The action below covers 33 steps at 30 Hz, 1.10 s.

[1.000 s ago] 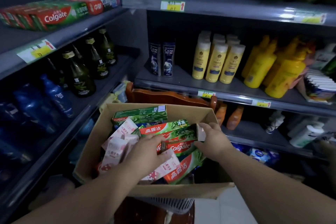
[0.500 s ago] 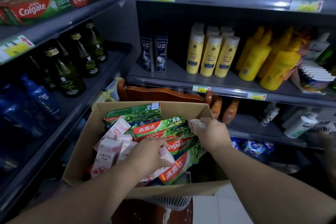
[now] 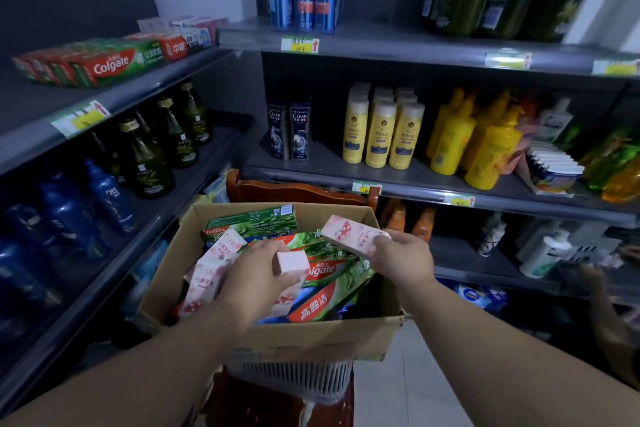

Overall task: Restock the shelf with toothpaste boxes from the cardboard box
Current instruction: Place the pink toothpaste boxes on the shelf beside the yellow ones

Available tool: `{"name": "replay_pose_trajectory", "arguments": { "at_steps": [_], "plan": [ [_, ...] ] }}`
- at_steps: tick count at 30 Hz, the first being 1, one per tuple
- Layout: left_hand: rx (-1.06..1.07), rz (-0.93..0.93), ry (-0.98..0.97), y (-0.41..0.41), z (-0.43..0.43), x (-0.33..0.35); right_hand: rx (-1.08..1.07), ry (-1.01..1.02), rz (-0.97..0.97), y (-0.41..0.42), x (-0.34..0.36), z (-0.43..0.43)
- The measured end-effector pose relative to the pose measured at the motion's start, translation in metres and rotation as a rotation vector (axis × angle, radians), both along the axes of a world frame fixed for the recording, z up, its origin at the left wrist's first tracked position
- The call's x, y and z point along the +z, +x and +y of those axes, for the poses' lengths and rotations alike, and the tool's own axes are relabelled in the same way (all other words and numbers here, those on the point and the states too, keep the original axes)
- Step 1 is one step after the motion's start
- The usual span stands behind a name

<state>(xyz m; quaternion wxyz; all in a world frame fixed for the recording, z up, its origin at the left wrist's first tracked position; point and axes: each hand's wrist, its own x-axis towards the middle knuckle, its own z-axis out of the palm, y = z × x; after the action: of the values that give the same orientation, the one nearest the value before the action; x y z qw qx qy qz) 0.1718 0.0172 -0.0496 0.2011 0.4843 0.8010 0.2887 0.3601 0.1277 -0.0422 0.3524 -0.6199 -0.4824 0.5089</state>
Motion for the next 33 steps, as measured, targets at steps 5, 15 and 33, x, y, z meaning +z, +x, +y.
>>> {"name": "replay_pose_trajectory", "arguments": {
  "at_steps": [5,15,33],
  "plan": [
    [0.109,-0.001,0.147,0.007,-0.021,0.024,0.02,-0.25,0.599,0.005,0.028,-0.036],
    [0.307,-0.193,0.383,0.013,-0.088,0.075,0.173,-0.216,0.819,0.017,0.062,-0.095],
    [0.552,-0.292,0.642,-0.007,-0.254,0.14,0.639,0.211,0.618,-0.04,0.139,-0.184]
  ]
}}
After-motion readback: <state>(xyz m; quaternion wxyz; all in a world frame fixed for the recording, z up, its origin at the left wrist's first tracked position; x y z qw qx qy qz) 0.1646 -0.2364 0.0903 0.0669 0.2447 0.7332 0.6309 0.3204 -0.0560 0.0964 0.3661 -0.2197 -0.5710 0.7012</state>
